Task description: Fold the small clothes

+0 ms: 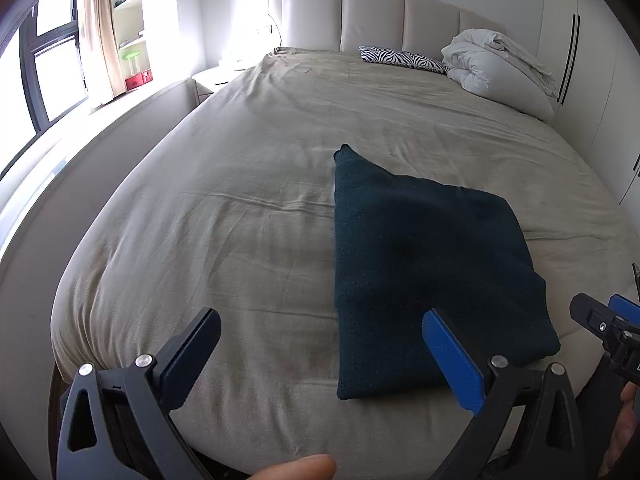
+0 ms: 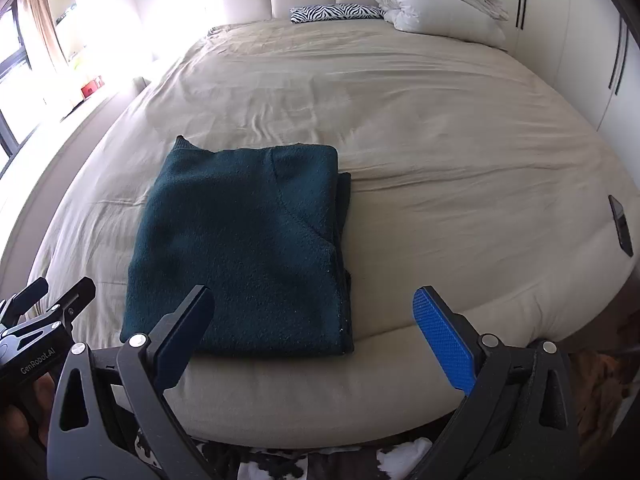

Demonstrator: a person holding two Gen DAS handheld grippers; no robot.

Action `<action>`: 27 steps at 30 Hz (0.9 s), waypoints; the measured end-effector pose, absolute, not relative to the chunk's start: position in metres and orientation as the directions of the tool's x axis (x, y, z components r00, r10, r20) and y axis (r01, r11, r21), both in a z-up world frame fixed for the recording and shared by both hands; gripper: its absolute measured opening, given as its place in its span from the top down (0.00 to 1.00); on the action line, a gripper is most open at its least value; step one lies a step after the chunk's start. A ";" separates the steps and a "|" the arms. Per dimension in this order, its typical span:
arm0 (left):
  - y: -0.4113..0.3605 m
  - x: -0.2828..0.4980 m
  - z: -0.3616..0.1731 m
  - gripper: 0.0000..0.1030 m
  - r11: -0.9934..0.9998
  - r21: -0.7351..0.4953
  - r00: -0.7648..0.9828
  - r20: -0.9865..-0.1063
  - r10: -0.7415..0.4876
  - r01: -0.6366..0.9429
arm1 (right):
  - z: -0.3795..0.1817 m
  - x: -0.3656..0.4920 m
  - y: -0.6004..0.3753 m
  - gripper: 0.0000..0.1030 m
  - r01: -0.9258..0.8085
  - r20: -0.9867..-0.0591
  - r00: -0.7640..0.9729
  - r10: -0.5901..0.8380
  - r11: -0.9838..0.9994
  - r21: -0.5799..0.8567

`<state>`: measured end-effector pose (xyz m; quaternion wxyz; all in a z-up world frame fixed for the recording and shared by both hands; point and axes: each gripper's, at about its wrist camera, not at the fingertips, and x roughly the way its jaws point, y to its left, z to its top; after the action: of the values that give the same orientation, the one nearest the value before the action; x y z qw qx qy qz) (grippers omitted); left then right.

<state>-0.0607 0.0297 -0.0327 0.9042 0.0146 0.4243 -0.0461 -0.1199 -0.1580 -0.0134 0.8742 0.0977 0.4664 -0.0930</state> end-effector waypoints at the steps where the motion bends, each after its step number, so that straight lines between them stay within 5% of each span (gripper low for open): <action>1: 0.029 -0.061 -0.033 0.00 0.995 -0.013 0.635 -0.769 -0.072 0.097 | -0.014 -0.119 -0.158 0.02 0.252 -0.835 0.546 -0.070 0.964 0.084; 27: 0.030 -0.058 -0.038 0.00 0.995 -0.019 0.623 -0.778 -0.079 0.101 | -0.024 -0.113 -0.148 0.02 0.238 -0.852 0.520 -0.058 0.968 0.079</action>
<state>-0.0582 0.0297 -0.0385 0.9007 0.0132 0.4313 -0.0500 -0.1130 -0.1480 -0.0237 0.8667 0.0932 0.4825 -0.0855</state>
